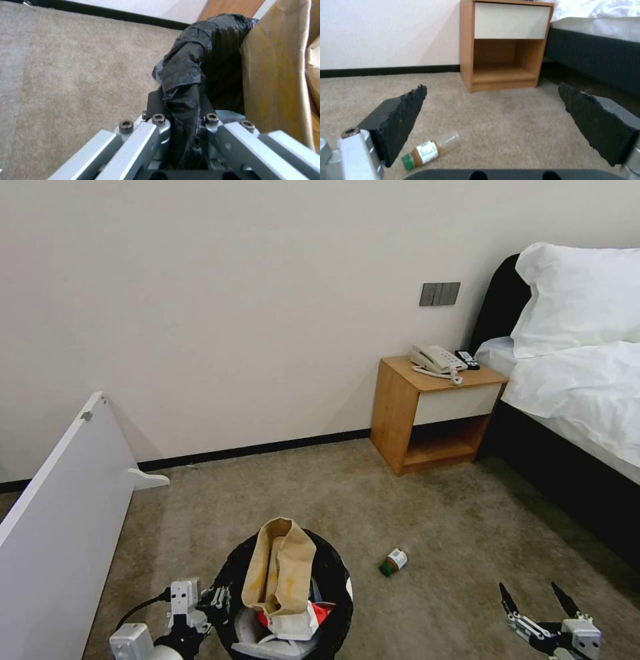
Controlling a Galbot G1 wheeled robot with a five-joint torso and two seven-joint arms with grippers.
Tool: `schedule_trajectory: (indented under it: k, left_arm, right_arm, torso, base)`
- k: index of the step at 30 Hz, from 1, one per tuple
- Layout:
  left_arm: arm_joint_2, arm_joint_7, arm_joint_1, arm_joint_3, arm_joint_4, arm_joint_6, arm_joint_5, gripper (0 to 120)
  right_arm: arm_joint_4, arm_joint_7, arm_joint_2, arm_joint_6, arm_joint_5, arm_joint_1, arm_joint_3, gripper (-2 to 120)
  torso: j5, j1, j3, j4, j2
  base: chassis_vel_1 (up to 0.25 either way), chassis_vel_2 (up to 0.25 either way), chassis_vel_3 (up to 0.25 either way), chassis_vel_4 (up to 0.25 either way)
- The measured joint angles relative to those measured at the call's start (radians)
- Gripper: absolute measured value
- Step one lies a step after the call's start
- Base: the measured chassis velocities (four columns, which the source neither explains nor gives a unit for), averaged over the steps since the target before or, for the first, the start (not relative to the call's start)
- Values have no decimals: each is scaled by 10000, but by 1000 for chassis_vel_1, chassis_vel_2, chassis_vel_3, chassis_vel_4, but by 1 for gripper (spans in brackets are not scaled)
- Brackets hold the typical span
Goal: Pick up the trash bin, then pick up the garbage from the floor and place it into the trash bin.
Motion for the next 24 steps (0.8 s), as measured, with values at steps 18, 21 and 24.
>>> schedule_trajectory:
  k: [18, 21, 24]
  left_arm:
    - [-30, 3, 18, 17, -44, -4, 10, 4]
    - [-33, 3, 17, 22, -49, -3, 14, 4]
    - [-34, 3, 30, 21, -62, -4, 17, 4]
  right_arm:
    - [-25, -32, -14, 88, -29, 61, -14, 100]
    - [-23, -32, -16, 93, -15, 66, -11, 100]
    - [-22, -37, -17, 99, -9, 67, -9, 100]
  torso:
    - [1, -1, -1, -1, 0]
    - [1, 0, -1, 0, 0]
    - [1, 0, -1, 0, 0]
  base:
    - [-113, 113, 121, -111]
    - [-114, 124, 112, -109]
    - [-109, 114, 111, -110]
